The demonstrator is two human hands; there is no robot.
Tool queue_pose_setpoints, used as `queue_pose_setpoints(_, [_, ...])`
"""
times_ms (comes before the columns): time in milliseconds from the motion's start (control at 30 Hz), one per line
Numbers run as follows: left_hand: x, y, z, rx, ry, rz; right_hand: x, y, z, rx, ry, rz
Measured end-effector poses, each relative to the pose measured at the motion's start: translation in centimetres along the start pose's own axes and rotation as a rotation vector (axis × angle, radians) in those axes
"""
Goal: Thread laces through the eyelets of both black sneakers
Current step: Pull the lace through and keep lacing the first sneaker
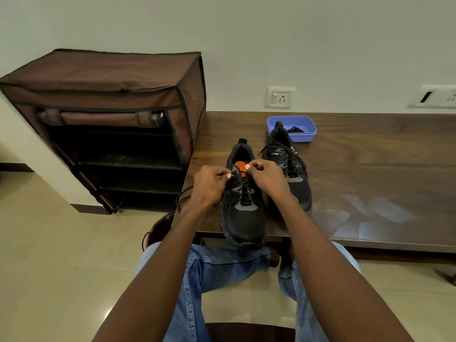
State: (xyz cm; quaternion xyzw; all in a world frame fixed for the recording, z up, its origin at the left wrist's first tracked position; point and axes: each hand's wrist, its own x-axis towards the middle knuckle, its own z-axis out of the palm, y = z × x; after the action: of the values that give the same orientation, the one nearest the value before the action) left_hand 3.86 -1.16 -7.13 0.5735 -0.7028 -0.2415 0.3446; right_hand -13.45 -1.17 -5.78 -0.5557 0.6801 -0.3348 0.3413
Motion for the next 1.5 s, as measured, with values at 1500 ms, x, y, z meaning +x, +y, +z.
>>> queue_pose_setpoints(1500, [-5.2,5.8,-3.2,-0.615,-0.269,-0.068,-9.3,-5.1,-6.9,0.905,-0.187,-0.017])
